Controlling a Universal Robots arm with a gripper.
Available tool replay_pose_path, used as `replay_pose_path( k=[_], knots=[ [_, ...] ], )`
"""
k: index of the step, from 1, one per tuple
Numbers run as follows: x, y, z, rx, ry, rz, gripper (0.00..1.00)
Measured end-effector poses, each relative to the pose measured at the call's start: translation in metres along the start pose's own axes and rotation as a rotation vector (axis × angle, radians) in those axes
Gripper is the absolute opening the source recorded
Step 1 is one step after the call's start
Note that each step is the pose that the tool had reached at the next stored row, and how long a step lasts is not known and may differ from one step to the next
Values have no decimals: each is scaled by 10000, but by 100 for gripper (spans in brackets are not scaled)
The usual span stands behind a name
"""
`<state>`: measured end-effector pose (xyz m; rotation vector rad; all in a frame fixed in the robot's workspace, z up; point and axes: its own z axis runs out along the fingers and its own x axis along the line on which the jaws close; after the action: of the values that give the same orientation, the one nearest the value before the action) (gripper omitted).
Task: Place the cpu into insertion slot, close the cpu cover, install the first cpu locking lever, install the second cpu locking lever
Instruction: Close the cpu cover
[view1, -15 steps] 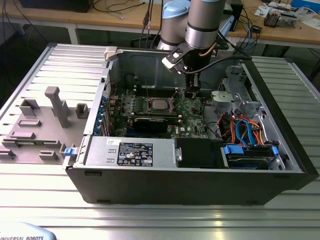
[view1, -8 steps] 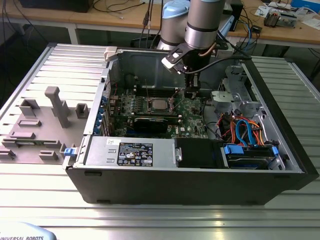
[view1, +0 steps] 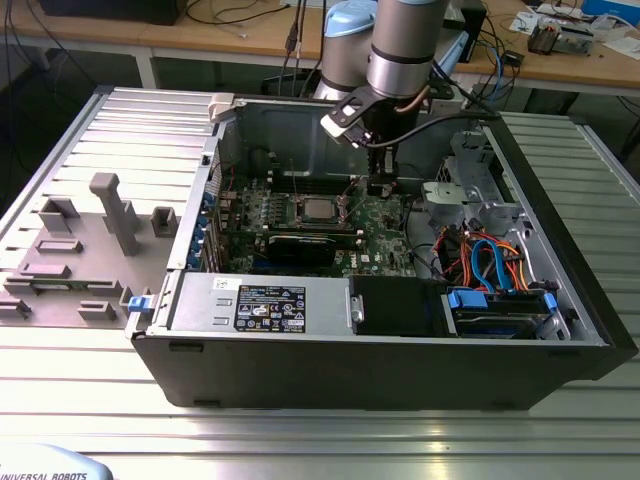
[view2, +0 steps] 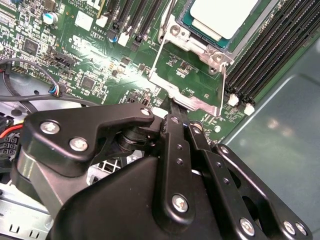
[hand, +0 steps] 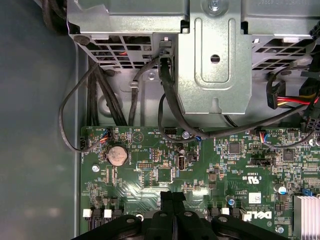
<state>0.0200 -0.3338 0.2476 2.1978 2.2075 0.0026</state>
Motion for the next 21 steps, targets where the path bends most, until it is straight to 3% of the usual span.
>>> replay_pose_path(
  k=[21],
  knots=[
    [0,-34,0,0,-1,-3,11]
  ],
)
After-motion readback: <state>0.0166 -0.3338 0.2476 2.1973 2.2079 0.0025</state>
